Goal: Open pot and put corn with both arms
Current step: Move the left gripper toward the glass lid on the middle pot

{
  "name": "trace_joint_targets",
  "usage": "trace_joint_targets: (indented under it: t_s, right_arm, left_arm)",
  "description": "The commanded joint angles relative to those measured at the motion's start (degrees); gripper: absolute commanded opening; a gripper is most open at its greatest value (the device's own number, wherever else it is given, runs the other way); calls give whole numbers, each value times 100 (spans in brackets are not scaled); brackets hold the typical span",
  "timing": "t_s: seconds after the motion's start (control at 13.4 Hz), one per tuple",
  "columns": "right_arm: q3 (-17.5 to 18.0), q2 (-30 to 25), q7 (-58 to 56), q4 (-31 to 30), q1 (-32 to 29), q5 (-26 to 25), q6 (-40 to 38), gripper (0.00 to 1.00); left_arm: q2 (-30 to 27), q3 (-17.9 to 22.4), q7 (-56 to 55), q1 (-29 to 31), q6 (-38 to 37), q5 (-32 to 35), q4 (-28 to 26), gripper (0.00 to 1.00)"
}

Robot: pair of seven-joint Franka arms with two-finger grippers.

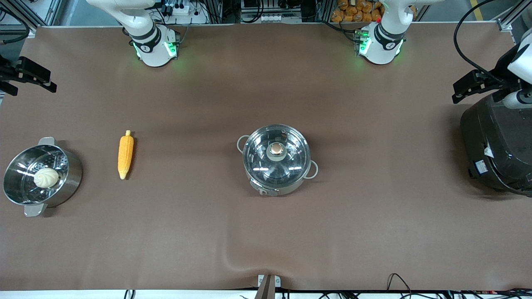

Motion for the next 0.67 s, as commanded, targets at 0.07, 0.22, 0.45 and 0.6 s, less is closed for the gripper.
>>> trace_joint_targets:
  t_s: [0.07, 0.22, 0.45, 0.6]
  right_arm:
    - [14, 20, -36, 81, -73, 43, -40, 100]
    - [6, 20, -45, 89, -73, 17, -31, 100]
    - [6, 20, -45, 89, -64, -36, -14, 100]
    - [6, 20, -45, 81, -64, -19, 73, 100]
  left_arm:
    - [-114, 14, 27, -20, -33, -53, -63, 100]
    - [69, 14, 115, -28, -24, -71, 85, 100]
    - [535, -178, 141, -98, 570, -490, 271, 100]
    - [921, -512, -252, -500, 1178, -449, 350, 100]
